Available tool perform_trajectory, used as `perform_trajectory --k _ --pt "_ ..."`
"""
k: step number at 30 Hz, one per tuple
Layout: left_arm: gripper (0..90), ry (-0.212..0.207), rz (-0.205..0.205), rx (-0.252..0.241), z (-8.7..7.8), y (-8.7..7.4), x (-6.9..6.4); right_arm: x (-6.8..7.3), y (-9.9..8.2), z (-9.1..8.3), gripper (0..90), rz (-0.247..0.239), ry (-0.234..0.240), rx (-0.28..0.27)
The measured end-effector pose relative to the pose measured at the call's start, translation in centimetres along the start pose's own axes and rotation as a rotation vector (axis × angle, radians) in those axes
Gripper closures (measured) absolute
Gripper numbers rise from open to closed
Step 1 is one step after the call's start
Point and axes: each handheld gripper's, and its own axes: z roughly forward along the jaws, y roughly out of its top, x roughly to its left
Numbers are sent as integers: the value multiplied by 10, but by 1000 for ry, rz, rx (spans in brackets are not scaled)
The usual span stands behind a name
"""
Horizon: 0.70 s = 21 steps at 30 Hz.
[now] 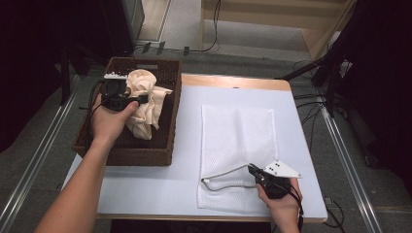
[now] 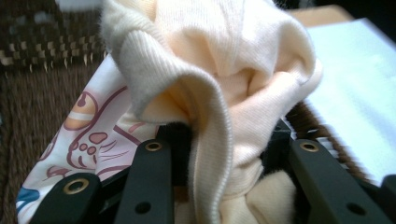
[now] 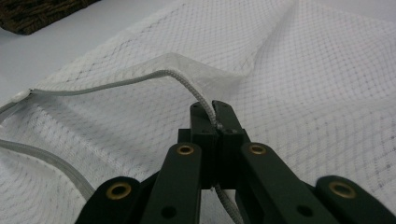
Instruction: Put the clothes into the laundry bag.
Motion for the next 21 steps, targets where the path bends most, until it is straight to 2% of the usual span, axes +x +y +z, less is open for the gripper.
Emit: perform_trajectory --k 1,3,4,7,8,10,11,13,14,15,17,18,19,20,21 --pt "648 -10 19 -21 -5 0 -3 0 0 0 898 -3 -1 0" --pt "647 -18 25 -35 -9 -1 -5 1 0 0 899 -2 -1 0" --pt "647 -33 41 -57 -14 -2 -12 1 0 0 899 -3 -2 -3" --pt "645 -47 53 -70 -18 -4 -20 1 0 0 899 -2 -2 -5" --pt "644 -74 69 -82 -22 -7 -29 1 0 0 899 -1 -1 -5" --pt "643 -85 89 -95 -24 -10 -40 1 0 1 898 -1 -3 -6" --pt "641 -85 89 -95 -24 -10 -40 1 0 1 898 -1 -3 -6" --pt "641 -99 95 -106 -26 -14 -53 1 0 1 898 -1 -4 -8" --pt "641 -141 96 -113 -27 -18 -65 1 0 1 899 0 -3 -8" --pt "641 -141 96 -113 -27 -18 -65 1 0 1 899 -1 -4 -8" --pt "641 -173 98 -122 -28 -24 -79 1 0 1 898 -1 -3 -8" --pt "641 -201 119 -122 -29 -31 -93 1 0 1 899 4 -2 -10" --pt "641 -201 119 -122 -29 -31 -93 1 0 1 899 4 -2 -10" --pt "641 -238 137 -128 -30 -38 -107 1 1 2 899 5 0 -10" --pt "641 -248 147 -133 -31 -41 -114 1 1 2 899 8 2 -11"
